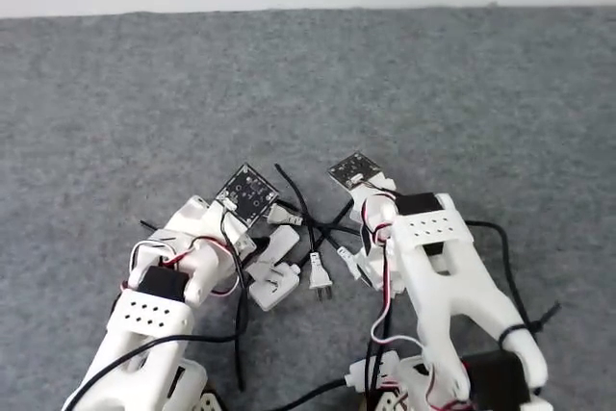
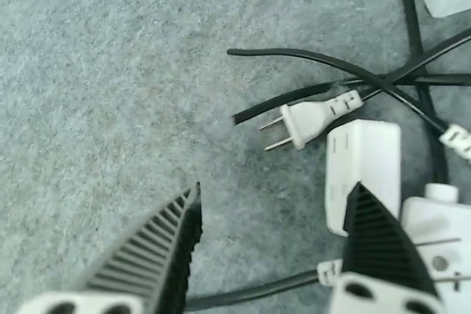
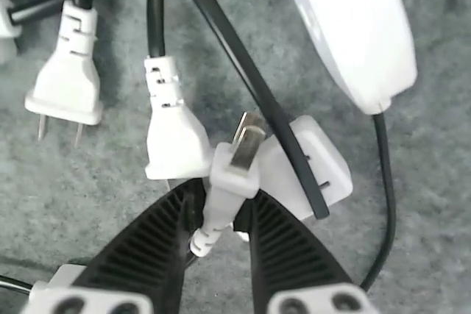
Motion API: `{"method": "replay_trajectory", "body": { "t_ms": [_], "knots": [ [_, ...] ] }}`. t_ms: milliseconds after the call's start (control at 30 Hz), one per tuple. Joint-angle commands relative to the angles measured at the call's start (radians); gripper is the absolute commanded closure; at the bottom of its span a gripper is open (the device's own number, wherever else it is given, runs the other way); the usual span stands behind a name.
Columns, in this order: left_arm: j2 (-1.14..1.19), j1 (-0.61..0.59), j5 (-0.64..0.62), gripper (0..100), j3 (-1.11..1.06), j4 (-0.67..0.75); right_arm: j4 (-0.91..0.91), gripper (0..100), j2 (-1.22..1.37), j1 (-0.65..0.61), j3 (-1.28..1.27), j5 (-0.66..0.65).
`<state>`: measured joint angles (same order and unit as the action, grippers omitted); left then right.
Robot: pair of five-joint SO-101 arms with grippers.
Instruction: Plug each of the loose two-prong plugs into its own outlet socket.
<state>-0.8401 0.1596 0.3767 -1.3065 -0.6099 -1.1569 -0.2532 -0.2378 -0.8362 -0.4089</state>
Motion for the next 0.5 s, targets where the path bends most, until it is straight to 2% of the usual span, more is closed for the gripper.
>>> {"method": "replay_trajectory", "body": {
  "t_ms": [0,167,367,467],
  "knots": [
    [0.003,0.04,0.011,70,0.001,0.026,0.005,98.6,0.068,-0.004,-0.017,-0.015],
    [0.003,0.037,0.009,70,0.001,0.028,-0.005,97.4,0.076,-0.001,0.023,-0.015],
    [0.003,0.038,0.011,70,0.001,0.028,-0.047,84.2,0.081,-0.002,0.064,-0.015],
    [0.003,0.038,0.011,70,0.001,0.028,-0.045,85.0,0.076,0.001,0.064,-0.015]
  ]
}}
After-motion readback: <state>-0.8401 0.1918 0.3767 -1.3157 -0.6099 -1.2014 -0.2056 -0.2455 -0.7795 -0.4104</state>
